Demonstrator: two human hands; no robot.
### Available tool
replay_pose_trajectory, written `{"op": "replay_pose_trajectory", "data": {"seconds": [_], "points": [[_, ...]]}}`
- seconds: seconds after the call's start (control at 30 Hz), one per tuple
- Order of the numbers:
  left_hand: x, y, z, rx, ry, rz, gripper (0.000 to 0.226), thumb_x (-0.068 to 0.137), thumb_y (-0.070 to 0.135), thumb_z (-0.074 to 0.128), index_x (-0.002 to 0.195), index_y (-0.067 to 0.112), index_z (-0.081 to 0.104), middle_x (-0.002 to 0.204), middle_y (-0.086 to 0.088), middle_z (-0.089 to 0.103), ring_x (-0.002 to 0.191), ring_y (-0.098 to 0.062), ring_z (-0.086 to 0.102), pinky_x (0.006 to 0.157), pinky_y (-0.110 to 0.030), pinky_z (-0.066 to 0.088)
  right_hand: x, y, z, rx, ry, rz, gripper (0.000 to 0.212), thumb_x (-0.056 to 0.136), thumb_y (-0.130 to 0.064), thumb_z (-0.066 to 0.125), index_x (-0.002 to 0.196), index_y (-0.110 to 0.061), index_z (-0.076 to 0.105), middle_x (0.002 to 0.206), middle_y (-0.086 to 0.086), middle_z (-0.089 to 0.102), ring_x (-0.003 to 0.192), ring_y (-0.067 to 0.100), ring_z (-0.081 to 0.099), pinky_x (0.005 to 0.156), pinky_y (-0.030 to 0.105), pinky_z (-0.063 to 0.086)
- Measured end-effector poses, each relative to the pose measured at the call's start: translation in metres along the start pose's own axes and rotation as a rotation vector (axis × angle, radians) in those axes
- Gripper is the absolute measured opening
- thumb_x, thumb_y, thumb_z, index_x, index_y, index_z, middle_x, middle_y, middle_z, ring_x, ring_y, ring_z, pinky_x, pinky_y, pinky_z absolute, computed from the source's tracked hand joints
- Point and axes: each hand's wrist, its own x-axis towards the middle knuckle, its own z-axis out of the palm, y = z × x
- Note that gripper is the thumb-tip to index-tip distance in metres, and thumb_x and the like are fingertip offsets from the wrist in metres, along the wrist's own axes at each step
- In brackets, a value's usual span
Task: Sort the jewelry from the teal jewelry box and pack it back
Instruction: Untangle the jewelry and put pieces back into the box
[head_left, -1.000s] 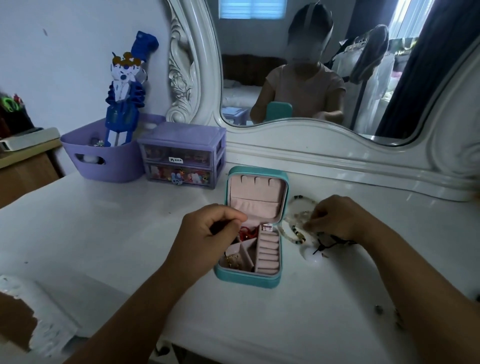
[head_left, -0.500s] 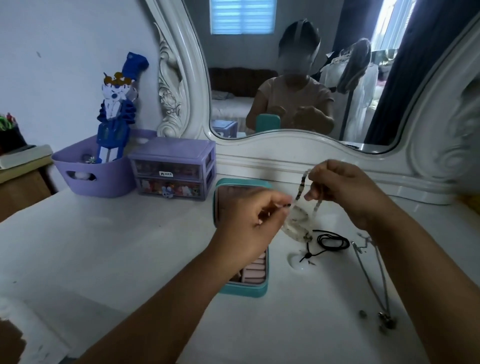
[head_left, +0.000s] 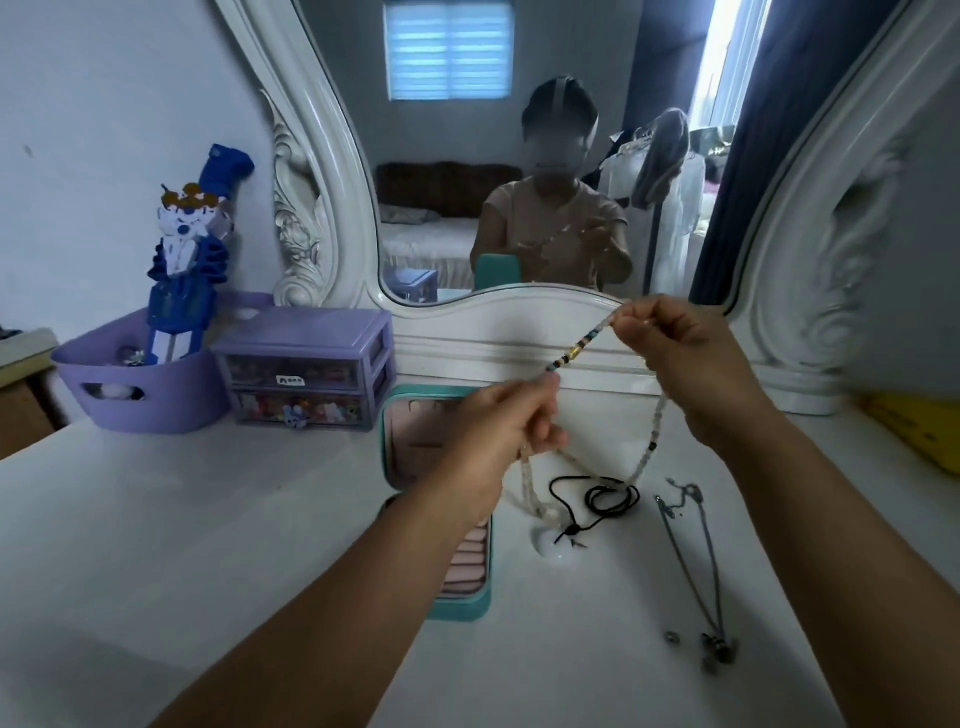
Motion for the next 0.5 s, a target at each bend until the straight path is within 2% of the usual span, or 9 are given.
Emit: {"op": "replay_pose_trajectory", "data": {"seconds": [0.07,0.1,0.17,0.2,0.27,0.33,0.4,0.43,0.5], "points": [[0.002,0.005,0.000,-0.187,-0.010,0.004,0.026,0.090,0.027,0.053,0.067,0.017,0.059,0.053,0.004,0.062,0.055,-0.009,0.062,0.064,-0.023,0.050,-0.006,0.010,0.001,-0.092,-0.079,0.022,0.009,0.086,-0.015,0.061,0.078,-0.017,0.066,0.067,-0.005,0.059,0.047,-0.005,0.045,0.043,0.011,0.036],[0.004,0.007,0.001,-0.218,-0.018,0.034,0.023,0.091,0.028,0.050,0.074,0.019,0.062,0.065,0.005,0.069,0.059,-0.007,0.064,0.062,-0.021,0.047,-0.009,0.014,0.003,-0.150,-0.133,0.017,0.008,0.085,-0.013,0.062,0.079,-0.016,0.067,0.067,-0.007,0.060,0.046,-0.007,0.047,0.043,0.007,0.036],[0.006,0.008,0.003,-0.175,-0.031,0.083,0.016,0.092,0.024,0.050,0.092,0.021,0.065,0.090,0.007,0.072,0.065,-0.004,0.064,0.060,-0.018,0.042,-0.015,0.017,0.007,-0.230,-0.226,-0.020,0.009,0.083,-0.007,0.063,0.081,-0.015,0.068,0.064,-0.011,0.059,0.045,-0.008,0.048,0.045,0.003,0.034],[0.005,0.006,0.004,-0.101,-0.034,0.089,0.015,0.092,0.018,0.051,0.100,0.020,0.064,0.096,0.007,0.070,0.064,-0.004,0.064,0.059,-0.017,0.041,-0.017,0.016,0.008,-0.244,-0.258,-0.044,0.012,0.083,-0.003,0.061,0.082,-0.013,0.068,0.064,-0.012,0.059,0.046,-0.008,0.048,0.047,0.003,0.035],[0.002,0.002,0.006,0.132,-0.060,0.091,0.023,0.089,0.007,0.054,0.107,0.019,0.060,0.094,0.005,0.067,0.062,-0.004,0.062,0.055,-0.015,0.040,-0.020,0.011,0.008,-0.253,-0.297,-0.098,0.017,0.082,0.001,0.060,0.080,-0.013,0.069,0.068,-0.008,0.063,0.054,-0.005,0.055,0.056,0.008,0.041],[0.000,-0.004,0.007,0.376,-0.120,0.106,0.028,0.083,0.002,0.058,0.108,0.015,0.058,0.092,-0.002,0.067,0.063,-0.008,0.059,0.054,-0.015,0.042,-0.019,0.009,0.006,-0.265,-0.309,-0.146,0.019,0.081,0.002,0.061,0.076,-0.014,0.070,0.076,0.000,0.069,0.070,0.013,0.064,0.070,0.028,0.052],[-0.002,-0.012,0.006,0.534,-0.169,0.128,0.031,0.081,0.007,0.061,0.111,0.015,0.057,0.093,-0.013,0.069,0.064,-0.010,0.057,0.058,-0.021,0.045,-0.016,0.008,0.003,-0.245,-0.308,-0.156,0.022,0.080,0.002,0.062,0.076,-0.017,0.071,0.079,0.007,0.071,0.079,0.029,0.065,0.077,0.042,0.053],[-0.002,-0.016,0.005,0.603,-0.181,0.137,0.035,0.080,0.011,0.062,0.113,0.019,0.056,0.090,-0.014,0.069,0.064,-0.012,0.057,0.060,-0.024,0.046,-0.015,0.007,0.001,-0.225,-0.297,-0.147,0.022,0.080,0.001,0.062,0.076,-0.019,0.071,0.080,0.010,0.071,0.080,0.032,0.064,0.078,0.043,0.054],[-0.002,-0.023,0.003,0.745,-0.193,0.133,0.044,0.081,0.018,0.061,0.121,0.031,0.050,0.077,-0.005,0.069,0.066,-0.013,0.063,0.060,-0.026,0.047,-0.013,0.006,0.000,-0.175,-0.260,-0.118,0.019,0.081,-0.002,0.063,0.079,-0.019,0.069,0.082,0.011,0.070,0.079,0.026,0.065,0.072,0.030,0.055]]}}
